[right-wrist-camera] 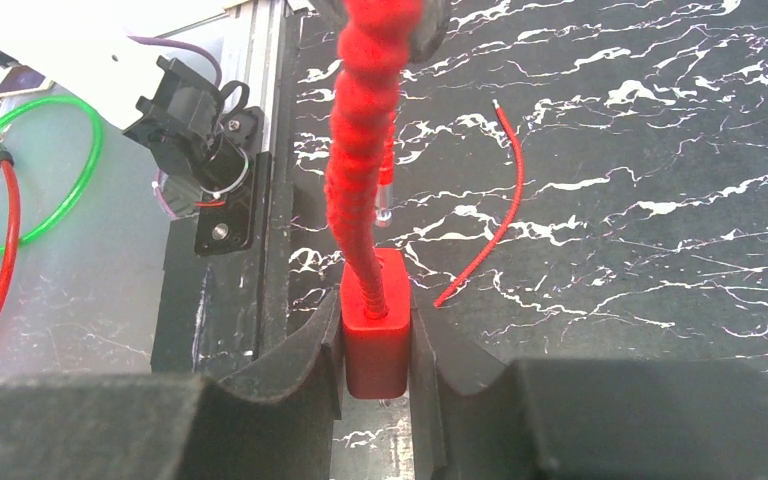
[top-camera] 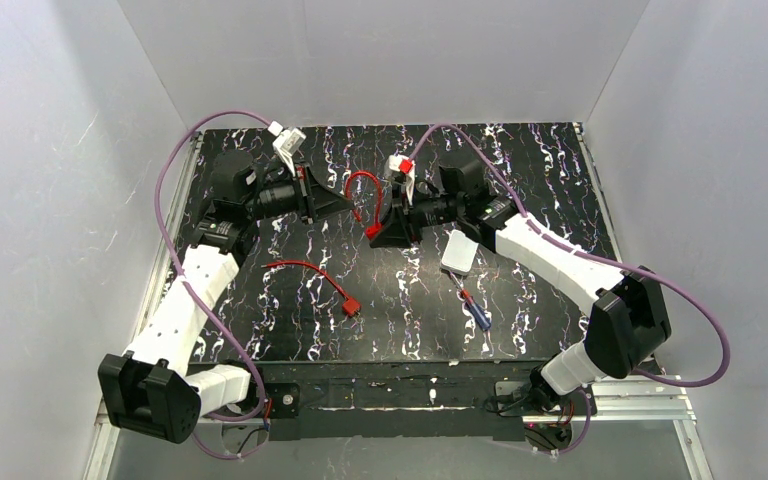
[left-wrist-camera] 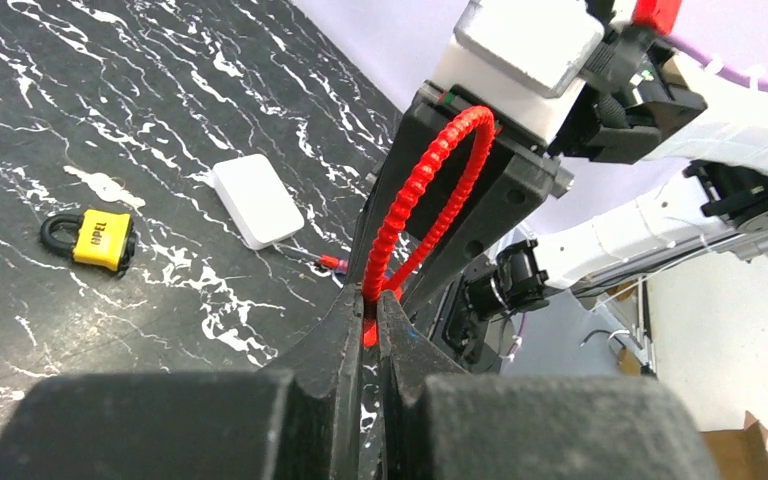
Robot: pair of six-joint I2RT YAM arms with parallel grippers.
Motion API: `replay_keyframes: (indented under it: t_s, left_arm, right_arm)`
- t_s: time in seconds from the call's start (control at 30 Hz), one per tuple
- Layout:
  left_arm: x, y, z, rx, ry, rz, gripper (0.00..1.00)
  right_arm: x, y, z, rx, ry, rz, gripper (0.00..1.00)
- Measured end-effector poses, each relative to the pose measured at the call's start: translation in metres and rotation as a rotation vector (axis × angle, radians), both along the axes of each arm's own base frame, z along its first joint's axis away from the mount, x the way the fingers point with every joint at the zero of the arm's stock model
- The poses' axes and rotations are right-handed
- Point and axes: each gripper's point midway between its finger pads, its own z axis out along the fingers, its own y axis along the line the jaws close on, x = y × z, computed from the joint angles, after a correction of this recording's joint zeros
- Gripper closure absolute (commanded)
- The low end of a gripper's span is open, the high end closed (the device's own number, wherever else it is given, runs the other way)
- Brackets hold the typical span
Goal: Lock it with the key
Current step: Lock the lock.
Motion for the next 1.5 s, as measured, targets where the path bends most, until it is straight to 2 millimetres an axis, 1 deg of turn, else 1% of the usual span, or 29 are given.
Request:
replay_keyframes:
  t_s: [0.17, 0.3, 0.5, 0.93, 1.13, 1.23, 1.4, 1.5]
  left_arm:
    - [0.0, -0.003, 0.007, -0.04, 0.017, -0.007, 1.0]
    - [-0.002, -0.004, 0.002, -0.05, 0.036, -0.012, 1.0]
    - [-0.003, -0.004, -0.012, -0.048, 0.073, -0.012, 1.0]
    - [-0.007, -0.009, -0.013, -0.052, 0.072, -0.031, 1.0]
    - [-0.01, -0.011, -0.023, -0.047, 0.09, -0.038, 1.0]
    - [-0.01, -0.011, -0.028, -0.046, 0.092, -0.038, 1.0]
    - [-0.011, -0.011, -0.041, -0.039, 0.106, -0.034, 1.0]
    - [-0.011, -0.012, -0.053, -0.034, 0.13, -0.034, 1.0]
  right_arm:
    - [-0.002, 0.001, -0.003, -0.004, 0.0, 0.004, 0.99]
    - [-0.003, 0.001, -0.003, -0.006, 0.002, 0.006, 0.99]
    - [-0.004, 0.001, -0.004, -0.009, 0.01, 0.006, 0.99]
    - [-0.003, 0.002, -0.005, -0.01, 0.017, 0.005, 0.99]
    - [-0.004, 0.003, -0.006, -0.012, 0.02, 0.006, 0.99]
    - [-0.005, 0.003, -0.01, -0.022, 0.032, 0.007, 0.99]
    - [-0.006, 0.002, -0.021, -0.053, 0.068, 0.006, 0.99]
    - [-0.007, 0.001, -0.03, -0.08, 0.1, 0.004, 0.99]
